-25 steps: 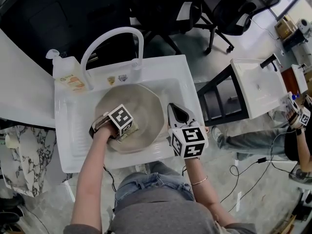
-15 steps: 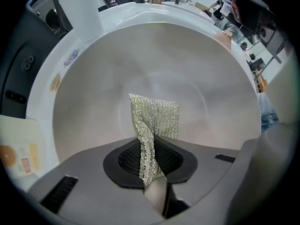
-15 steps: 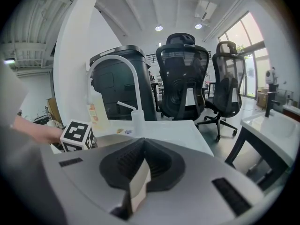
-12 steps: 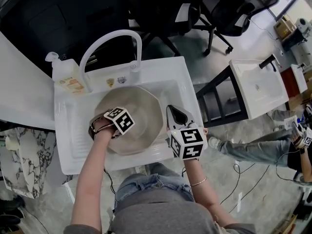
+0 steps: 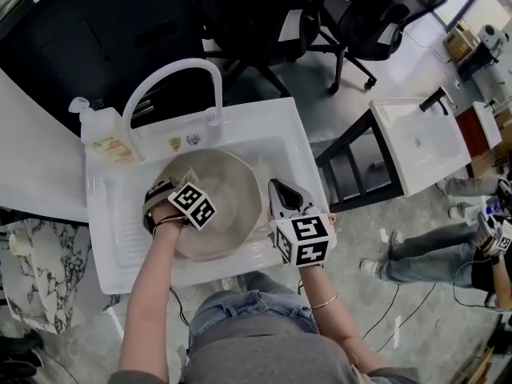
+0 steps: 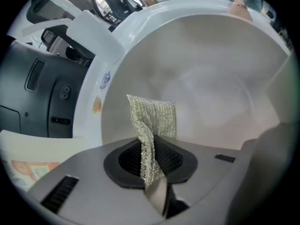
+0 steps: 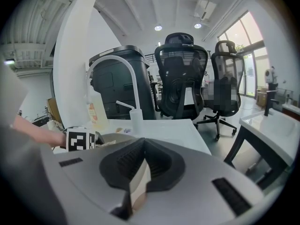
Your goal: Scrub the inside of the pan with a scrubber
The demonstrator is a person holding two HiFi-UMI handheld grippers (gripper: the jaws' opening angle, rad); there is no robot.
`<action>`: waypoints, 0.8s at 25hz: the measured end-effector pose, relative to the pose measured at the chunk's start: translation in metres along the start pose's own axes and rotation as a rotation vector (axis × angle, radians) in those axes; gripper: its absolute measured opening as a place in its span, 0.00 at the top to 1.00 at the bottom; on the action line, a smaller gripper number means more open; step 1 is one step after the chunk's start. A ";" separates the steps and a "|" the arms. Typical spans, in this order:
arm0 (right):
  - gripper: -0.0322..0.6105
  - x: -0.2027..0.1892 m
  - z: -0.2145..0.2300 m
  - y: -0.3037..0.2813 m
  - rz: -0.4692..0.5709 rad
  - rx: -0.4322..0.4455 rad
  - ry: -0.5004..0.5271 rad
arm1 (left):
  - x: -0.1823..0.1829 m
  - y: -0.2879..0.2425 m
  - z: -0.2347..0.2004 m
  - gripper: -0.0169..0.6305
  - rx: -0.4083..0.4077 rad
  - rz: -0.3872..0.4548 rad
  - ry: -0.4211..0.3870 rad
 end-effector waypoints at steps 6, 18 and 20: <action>0.93 0.001 0.004 0.003 0.002 -0.010 -0.002 | 0.015 0.014 -0.024 0.87 0.199 0.120 0.045; 0.93 0.008 0.001 0.018 0.055 -0.055 -0.004 | 0.049 0.123 -0.050 0.87 0.334 0.749 0.376; 0.93 0.011 -0.004 0.022 0.071 -0.057 -0.001 | 0.050 0.143 -0.050 0.87 0.298 0.835 0.448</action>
Point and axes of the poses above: the fingertips, and each gripper's own axes: y backward along the fingers, z to its right, x out of its top, the point moved 3 cm from there along y, backward along the fingers, and after that the axes turned 6 degrees about -y, right-handed, at the moved point
